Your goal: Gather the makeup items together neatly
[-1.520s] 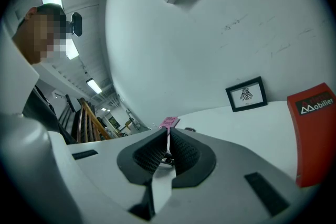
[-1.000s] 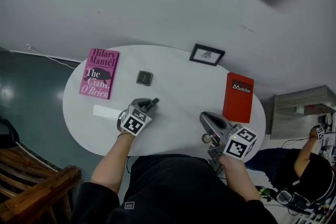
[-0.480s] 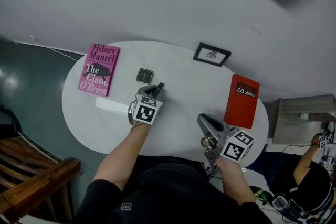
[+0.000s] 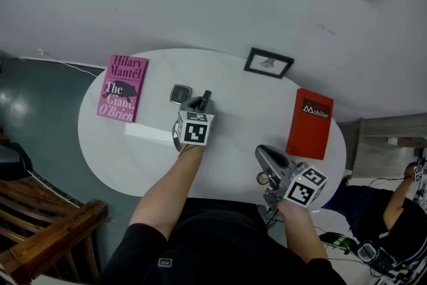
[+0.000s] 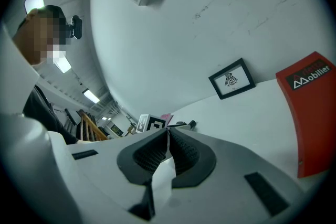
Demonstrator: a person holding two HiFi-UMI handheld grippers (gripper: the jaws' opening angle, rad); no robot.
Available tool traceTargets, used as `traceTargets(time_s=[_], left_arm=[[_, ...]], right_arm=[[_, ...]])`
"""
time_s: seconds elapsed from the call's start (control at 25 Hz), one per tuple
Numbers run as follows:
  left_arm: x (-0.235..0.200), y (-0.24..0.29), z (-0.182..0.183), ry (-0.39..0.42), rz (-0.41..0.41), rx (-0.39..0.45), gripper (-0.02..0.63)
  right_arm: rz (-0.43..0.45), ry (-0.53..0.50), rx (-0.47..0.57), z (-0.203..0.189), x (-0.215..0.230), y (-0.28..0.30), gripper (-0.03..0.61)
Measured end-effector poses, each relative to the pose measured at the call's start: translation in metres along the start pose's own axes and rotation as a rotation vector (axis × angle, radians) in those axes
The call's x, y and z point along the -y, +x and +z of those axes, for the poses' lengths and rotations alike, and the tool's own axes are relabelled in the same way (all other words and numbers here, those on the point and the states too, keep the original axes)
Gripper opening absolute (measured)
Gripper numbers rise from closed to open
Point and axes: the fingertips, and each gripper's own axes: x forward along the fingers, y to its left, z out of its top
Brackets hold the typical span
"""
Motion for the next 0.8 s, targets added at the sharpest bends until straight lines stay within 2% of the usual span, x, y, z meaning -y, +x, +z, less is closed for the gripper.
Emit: traceTargets(time_s=[0.32,0.4,0.68,0.8], left_arm=[[0.002,0.014,-0.009,-0.117,0.028,-0.013,0.106],[0.006,0.014,-0.009,-0.112,0.023,-0.012,0.116],[0.014,0.012,-0.011,-0.085,-0.006,0.017,0.216],[0.016,0.002,-0.009,-0.072,-0.019,0.037,0.221]], right_arm=[[-0.065,-0.011,0.041,0.004,0.003,-0.026,0.037],[-0.084,-0.016,0.055,0.005,0.001,-0.035,0.037],[-0.122,-0.039,0.068,0.001,-0.011,-0.050,0.037],[-0.142,-0.049,0.080,-0.002,-0.015,-0.055,0.037]])
